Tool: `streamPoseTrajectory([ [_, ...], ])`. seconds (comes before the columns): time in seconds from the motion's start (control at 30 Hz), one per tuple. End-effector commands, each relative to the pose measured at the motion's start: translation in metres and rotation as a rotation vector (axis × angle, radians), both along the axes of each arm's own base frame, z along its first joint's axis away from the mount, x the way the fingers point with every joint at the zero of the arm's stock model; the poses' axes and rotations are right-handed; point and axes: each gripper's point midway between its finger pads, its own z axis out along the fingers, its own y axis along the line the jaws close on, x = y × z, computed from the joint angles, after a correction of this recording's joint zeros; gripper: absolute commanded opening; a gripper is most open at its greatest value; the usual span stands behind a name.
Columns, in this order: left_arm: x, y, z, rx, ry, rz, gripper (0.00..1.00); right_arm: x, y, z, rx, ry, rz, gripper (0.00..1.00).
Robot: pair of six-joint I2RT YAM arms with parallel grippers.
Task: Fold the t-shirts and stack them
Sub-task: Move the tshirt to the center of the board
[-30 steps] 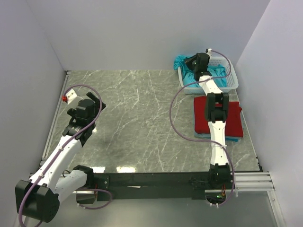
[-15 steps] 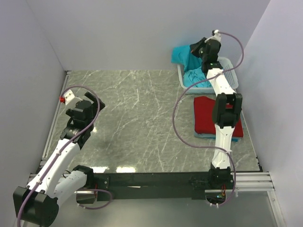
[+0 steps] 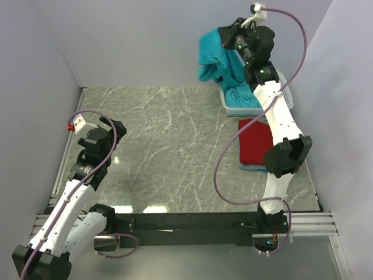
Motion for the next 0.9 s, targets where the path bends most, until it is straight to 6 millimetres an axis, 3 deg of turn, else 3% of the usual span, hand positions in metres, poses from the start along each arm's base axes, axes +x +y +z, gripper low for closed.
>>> streamPoseTrajectory([
  [0.0,-0.004,-0.011,0.006,-0.053,-0.027,-0.059,0.99,-0.080,0.020,0.101,-0.049,-0.223,0.043,0.00],
  [0.17,-0.014,-0.014,0.009,-0.084,-0.026,-0.080,0.99,-0.146,0.059,0.142,-0.008,-0.311,0.213,0.00],
  [0.27,-0.023,-0.012,0.012,-0.103,-0.030,-0.070,0.99,-0.175,0.084,0.152,0.029,-0.325,0.348,0.00],
  [0.33,-0.029,-0.012,0.016,-0.118,-0.043,-0.075,0.99,-0.185,0.096,0.148,0.051,-0.301,0.418,0.00],
  [0.43,-0.038,-0.009,0.015,-0.136,-0.046,-0.063,0.99,-0.182,0.109,0.115,0.075,-0.191,0.487,0.00],
  [0.47,-0.039,-0.009,0.014,-0.147,-0.046,-0.060,1.00,-0.174,0.112,0.083,0.067,-0.109,0.483,0.00],
  [0.53,-0.043,-0.011,0.010,-0.153,-0.039,-0.069,0.99,-0.163,0.113,0.041,0.067,-0.002,0.459,0.00],
  [0.57,-0.044,-0.011,0.009,-0.156,-0.039,-0.072,0.99,-0.155,0.113,-0.014,0.049,0.120,0.433,0.00],
  [0.6,-0.044,-0.012,0.006,-0.157,-0.028,-0.078,0.99,-0.152,0.113,-0.048,0.042,0.195,0.414,0.00],
  [0.63,-0.044,-0.015,0.000,-0.158,-0.010,-0.091,0.99,-0.147,0.109,-0.069,0.042,0.207,0.386,0.00],
  [0.67,-0.044,-0.016,-0.004,-0.154,0.003,-0.097,0.99,-0.148,0.103,-0.133,0.014,0.327,0.355,0.14],
  [0.73,-0.044,-0.019,-0.018,-0.149,0.052,-0.108,1.00,-0.139,0.085,-0.187,0.006,0.414,0.241,0.37],
  [0.77,-0.044,-0.023,-0.023,-0.148,0.073,-0.131,0.99,-0.136,0.070,-0.230,-0.014,0.503,0.173,0.53],
  [0.83,-0.043,-0.028,-0.040,-0.142,0.133,-0.151,0.99,-0.132,0.041,-0.269,-0.058,0.609,0.040,0.75],
  [0.87,-0.044,-0.032,-0.046,-0.147,0.157,-0.175,0.99,-0.131,0.029,-0.279,-0.073,0.632,0.002,0.76],
])
